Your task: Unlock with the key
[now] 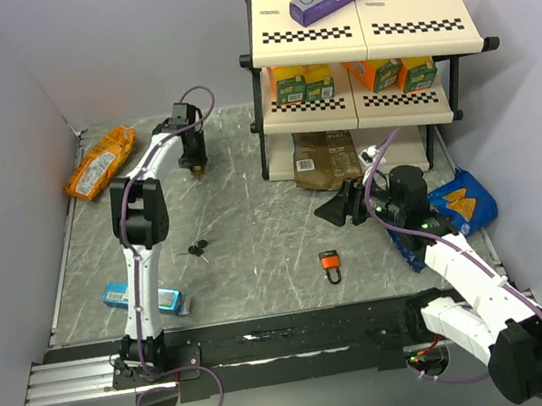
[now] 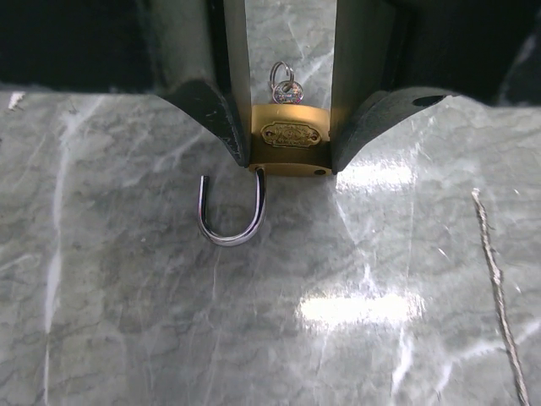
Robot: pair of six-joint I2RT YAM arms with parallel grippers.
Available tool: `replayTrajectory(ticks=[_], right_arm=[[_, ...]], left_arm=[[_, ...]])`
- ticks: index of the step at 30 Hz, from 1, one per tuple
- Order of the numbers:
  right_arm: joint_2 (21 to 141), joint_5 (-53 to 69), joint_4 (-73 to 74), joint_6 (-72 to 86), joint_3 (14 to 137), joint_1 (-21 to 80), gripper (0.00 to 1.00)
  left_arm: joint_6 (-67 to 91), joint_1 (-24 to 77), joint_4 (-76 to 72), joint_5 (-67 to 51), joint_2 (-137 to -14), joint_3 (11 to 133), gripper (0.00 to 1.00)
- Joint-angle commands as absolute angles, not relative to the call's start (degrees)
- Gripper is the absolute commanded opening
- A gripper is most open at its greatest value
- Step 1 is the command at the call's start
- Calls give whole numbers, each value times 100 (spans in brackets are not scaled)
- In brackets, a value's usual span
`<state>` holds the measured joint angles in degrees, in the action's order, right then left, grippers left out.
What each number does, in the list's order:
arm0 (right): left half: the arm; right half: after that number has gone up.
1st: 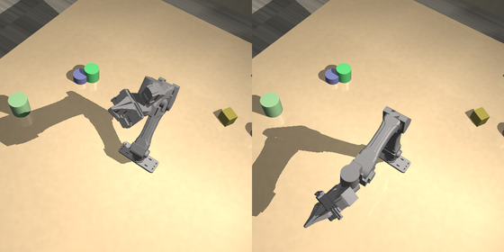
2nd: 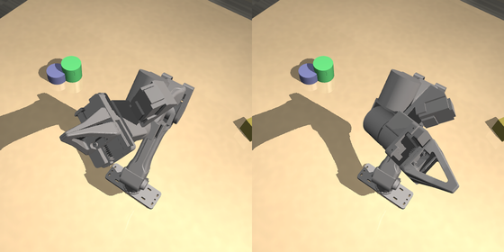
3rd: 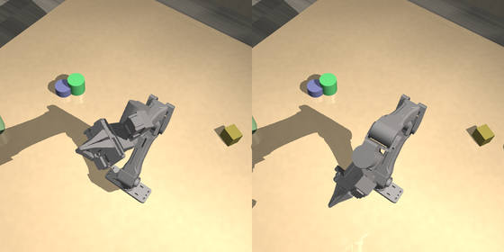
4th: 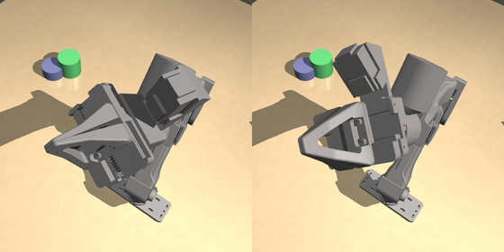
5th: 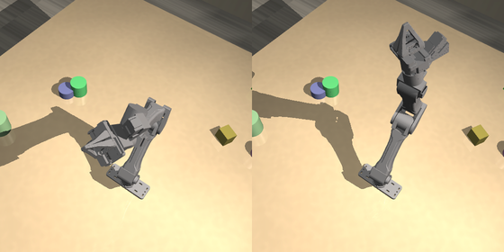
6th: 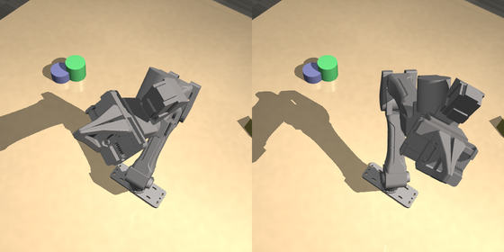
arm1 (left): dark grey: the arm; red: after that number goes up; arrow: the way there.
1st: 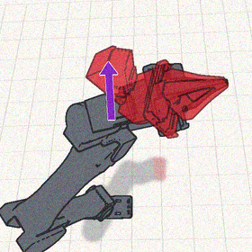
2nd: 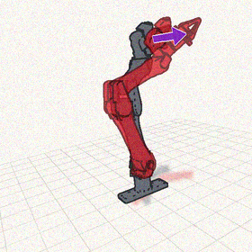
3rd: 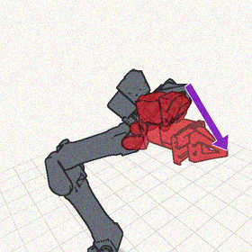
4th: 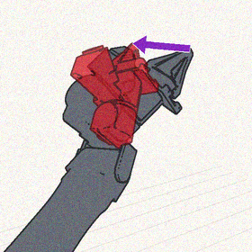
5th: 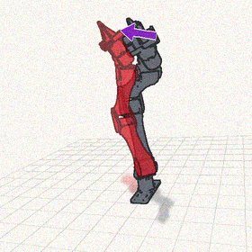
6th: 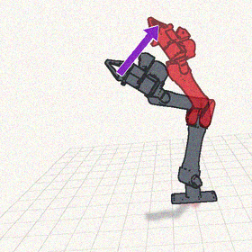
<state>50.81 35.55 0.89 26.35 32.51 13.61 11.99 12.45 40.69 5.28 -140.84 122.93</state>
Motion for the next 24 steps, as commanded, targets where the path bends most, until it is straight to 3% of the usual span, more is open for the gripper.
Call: replayTrajectory(ticks=[1,3,9,10,13,24], right_arm=[[5080,3542,-26,2619,3287,1318,73],[5089,3525,-26,2602,3296,1318,75],[5115,3498,97,2549,3305,1318,80],[5115,3489,105,2549,3305,1318,81],[5115,3489,105,2523,3296,1318,82],[4992,3086,430,2285,3331,1310,81]], left_arm=[[1090,1239,4088,844,-14423,12138,3],[1160,1239,4043,809,-14362,12120,10],[1274,1239,4078,659,-14160,12226,45],[1283,1239,4052,616,-14116,12191,55],[1248,1239,4052,440,-14028,12199,69],[1345,1283,3622,-201,-13009,11875,90]])
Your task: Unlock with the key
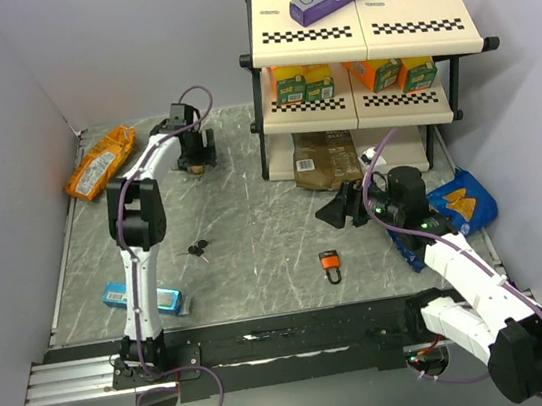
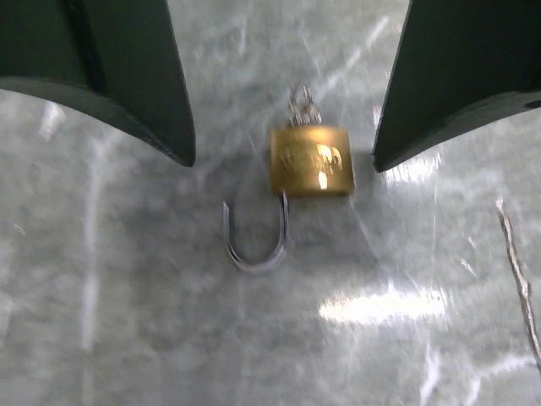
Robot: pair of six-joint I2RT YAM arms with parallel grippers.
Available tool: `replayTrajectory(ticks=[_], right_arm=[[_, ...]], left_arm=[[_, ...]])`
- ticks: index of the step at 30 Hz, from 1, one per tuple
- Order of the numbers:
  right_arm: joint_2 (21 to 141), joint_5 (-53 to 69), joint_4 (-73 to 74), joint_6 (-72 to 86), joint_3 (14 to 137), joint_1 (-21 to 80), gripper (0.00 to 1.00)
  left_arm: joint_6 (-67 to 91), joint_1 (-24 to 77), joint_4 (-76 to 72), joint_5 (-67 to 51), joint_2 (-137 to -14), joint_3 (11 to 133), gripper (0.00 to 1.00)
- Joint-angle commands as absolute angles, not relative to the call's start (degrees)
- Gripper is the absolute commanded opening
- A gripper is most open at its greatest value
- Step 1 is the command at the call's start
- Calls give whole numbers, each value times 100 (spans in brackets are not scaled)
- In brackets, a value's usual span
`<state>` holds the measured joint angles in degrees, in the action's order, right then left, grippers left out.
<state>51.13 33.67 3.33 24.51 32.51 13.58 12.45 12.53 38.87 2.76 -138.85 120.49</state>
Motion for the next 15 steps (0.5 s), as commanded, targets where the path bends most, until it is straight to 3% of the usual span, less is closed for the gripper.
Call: replayTrajectory(ticks=[1,5,15], right_arm=[[4966,3050,448,2250,3331,1318,81],[4800,2971,475,2127,3305,1318,81],[4386,2900,642,1731,3480,1362,80]], left_arm=[[1345,1292,3456,-263,-12860,11787,98],[1248,1380,2938,-509,-11633,11024,96],[1565,1380,1029,-441,-7280,6659,96]])
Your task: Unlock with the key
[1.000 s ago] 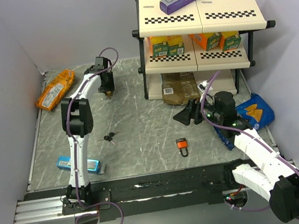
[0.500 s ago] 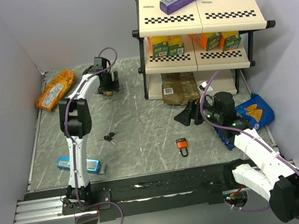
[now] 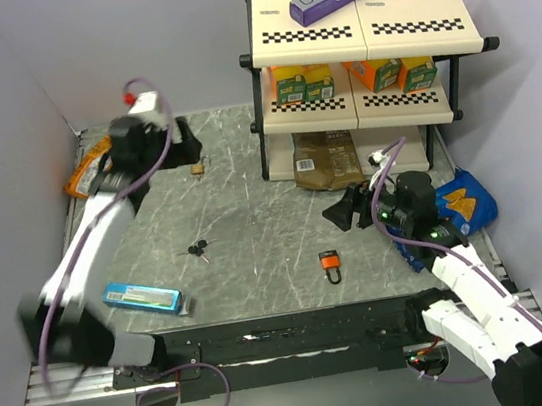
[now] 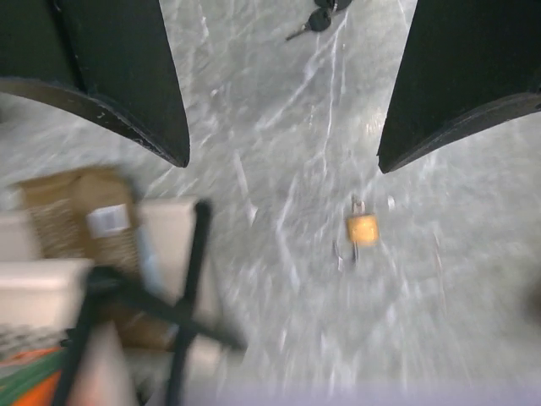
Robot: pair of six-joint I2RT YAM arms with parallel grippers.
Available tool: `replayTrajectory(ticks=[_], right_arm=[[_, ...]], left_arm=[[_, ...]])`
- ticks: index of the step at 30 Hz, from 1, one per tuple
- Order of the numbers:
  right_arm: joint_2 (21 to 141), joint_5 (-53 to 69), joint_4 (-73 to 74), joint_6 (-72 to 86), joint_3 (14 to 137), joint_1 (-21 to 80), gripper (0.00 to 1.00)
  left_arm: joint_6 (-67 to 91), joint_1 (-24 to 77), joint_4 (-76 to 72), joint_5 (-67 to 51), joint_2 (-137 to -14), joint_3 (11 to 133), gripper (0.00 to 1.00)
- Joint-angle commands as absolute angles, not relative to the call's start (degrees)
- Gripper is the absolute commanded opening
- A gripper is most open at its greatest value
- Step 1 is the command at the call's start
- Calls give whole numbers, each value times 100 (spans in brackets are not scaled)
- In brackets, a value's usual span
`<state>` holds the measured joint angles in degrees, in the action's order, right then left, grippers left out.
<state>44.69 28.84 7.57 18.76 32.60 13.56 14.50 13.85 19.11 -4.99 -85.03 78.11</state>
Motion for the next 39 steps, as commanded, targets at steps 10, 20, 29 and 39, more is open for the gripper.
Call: replayTrajectory(ticks=[10,20,29,39], right_arm=[[6192,2038,27,1371,4587,3549,80],[8989,2645,-272,255,6817,4693,80],[11073,3366,-983,44,8050,4773,80],[12330,3076,-1283,-176,8973,4948,82]], left_arm=[[1380,1380,905,1034,-5732,5590,96],[1793,1371,755,913,-5590,5431,96],[1784,1222,624,1442,-5362,5318,96],[1854,1107,598,976,-5484,5344,96]])
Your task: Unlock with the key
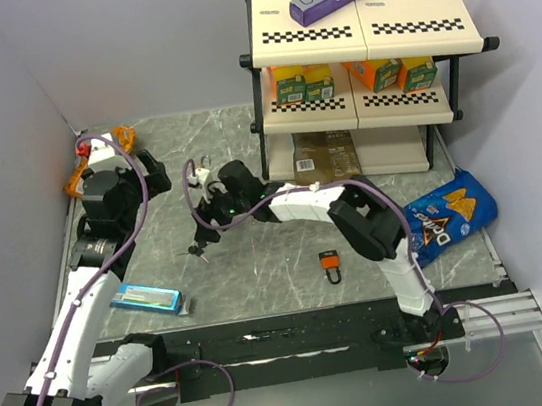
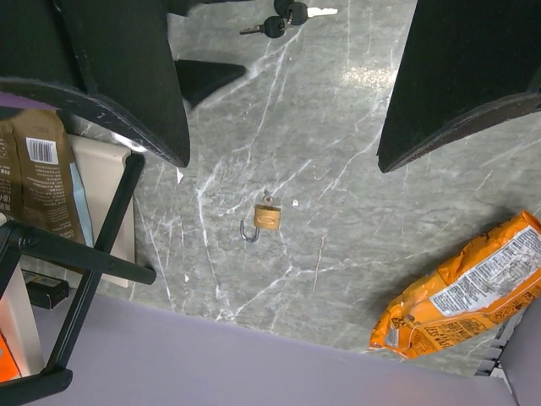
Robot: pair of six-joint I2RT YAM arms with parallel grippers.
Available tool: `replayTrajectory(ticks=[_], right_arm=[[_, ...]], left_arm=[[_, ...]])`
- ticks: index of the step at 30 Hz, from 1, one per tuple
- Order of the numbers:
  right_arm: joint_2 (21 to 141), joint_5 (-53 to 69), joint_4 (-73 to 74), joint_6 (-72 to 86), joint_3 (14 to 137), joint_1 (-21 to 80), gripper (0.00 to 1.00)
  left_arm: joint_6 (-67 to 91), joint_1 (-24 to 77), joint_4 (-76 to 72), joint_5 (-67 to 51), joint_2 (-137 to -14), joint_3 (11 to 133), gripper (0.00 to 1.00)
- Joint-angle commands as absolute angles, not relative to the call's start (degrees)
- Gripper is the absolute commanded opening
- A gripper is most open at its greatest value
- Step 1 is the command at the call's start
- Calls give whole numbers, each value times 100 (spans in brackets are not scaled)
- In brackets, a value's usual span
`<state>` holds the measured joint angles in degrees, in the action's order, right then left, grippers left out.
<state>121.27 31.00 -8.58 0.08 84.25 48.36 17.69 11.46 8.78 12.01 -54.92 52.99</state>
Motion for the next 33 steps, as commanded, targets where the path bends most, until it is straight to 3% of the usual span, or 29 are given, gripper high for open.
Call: replayTrajectory(ticks=[1,15,24,33], right_arm=[[12470,3033,-1240,-176,9087,4974,84],[13306,2566,-519,-448,9791,5273,84],[13456,2321,-273,-501,9897,5405,72],[13263,1864,-185,-650,9458,5554,69]], left_arm=[[1854,1107,598,941,-5502,5335,96],[1846,1107,633,730,-5546,5361,96],[1837,1107,642,677,-5555,5379,96],[1837,1107,650,642,-5546,5379,96]])
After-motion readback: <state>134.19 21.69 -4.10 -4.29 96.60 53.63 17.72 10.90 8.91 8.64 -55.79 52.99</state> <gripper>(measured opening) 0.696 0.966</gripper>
